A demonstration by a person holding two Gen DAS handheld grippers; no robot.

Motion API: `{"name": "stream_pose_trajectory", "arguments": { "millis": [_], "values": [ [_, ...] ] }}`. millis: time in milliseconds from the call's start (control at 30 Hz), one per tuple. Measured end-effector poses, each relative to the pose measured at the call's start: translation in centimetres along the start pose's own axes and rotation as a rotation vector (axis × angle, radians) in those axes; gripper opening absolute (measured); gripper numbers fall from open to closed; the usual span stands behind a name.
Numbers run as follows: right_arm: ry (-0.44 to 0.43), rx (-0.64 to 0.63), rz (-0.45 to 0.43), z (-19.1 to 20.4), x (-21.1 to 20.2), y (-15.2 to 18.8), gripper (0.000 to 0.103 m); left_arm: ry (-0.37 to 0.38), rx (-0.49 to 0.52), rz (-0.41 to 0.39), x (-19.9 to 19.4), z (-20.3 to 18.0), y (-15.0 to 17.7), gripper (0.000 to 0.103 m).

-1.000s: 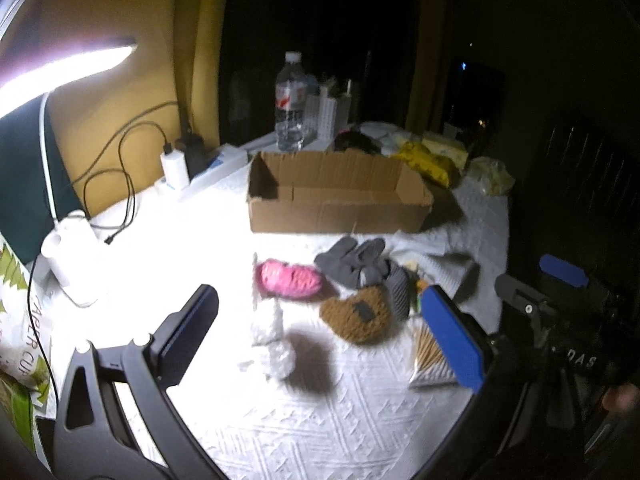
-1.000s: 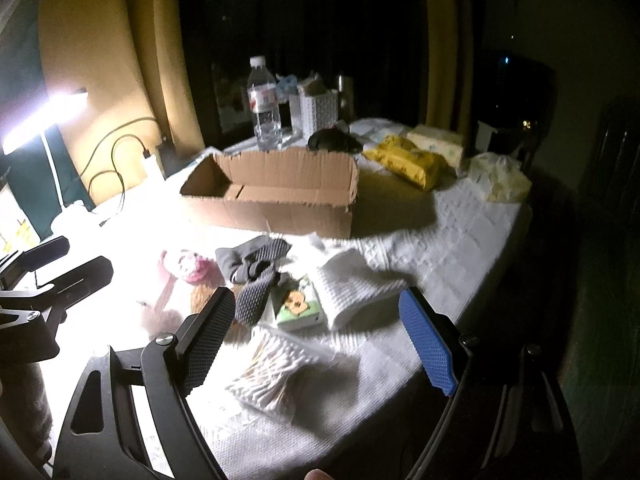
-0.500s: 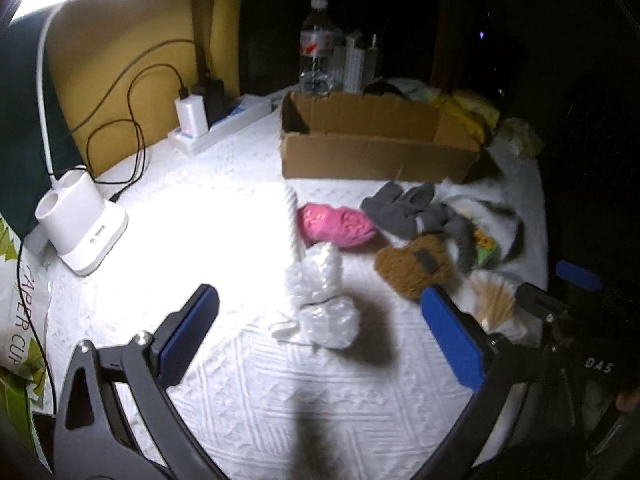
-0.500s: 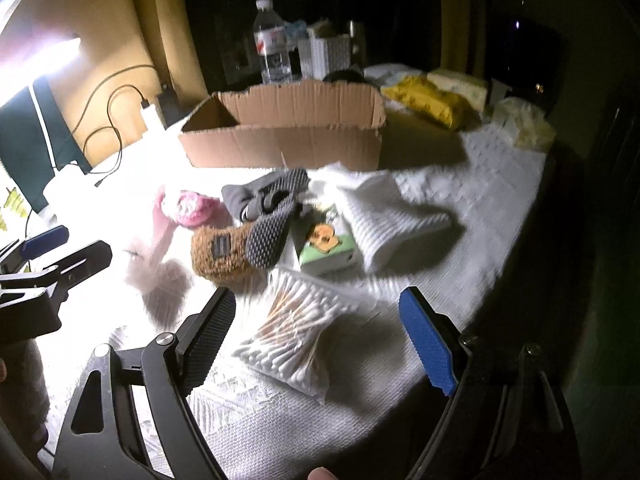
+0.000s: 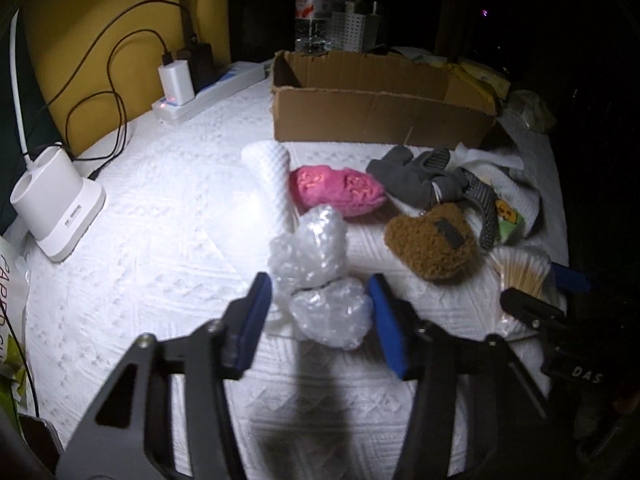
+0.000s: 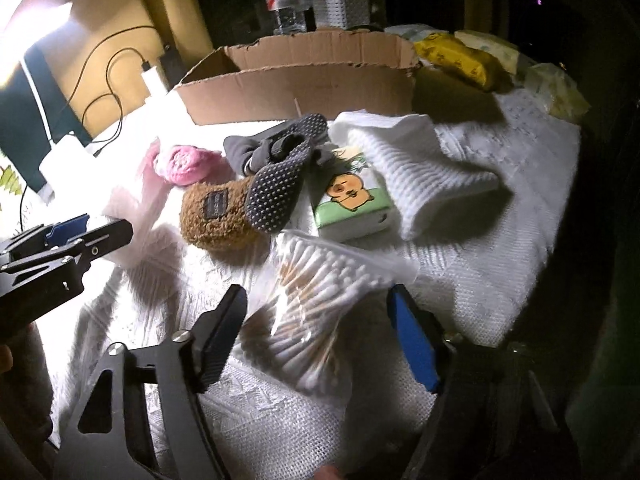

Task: Organize soft objects
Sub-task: 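Grasp the clear bubble-wrap bag with the left tool while the right tool grasps the cotton-swab pack, then carry the bubble-wrap bag and cotton-swab pack over the cardboard box with both tools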

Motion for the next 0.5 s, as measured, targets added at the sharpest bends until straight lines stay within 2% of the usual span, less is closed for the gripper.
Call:
{"name": "stream_pose_trajectory", "arguments": {
  "millis": [233,500],
  "values": [
    [-0.017,-0.053,-0.018,0.9,-0.3,-0.1,0.046,0.025,0.000,-0.020,-0.9,-0.5,-0.1,0.038],
    [-0.029,-0.067,-0.056,-0.1,-2.1,-1.0,0.041,0.032,-0.019,-0.068,-3.3,-1.2,-1.4,0.038]
  ]
}}
Point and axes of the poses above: each gripper's, at about its wrist camera, not at the fingertips, and x roughly the way its jaws point, z to its left, y to its underside, the point moved 10 cm from there along x, roughly the way its jaws point, and after that the axes turned 8 degrees about -z, right-handed, at the moved point
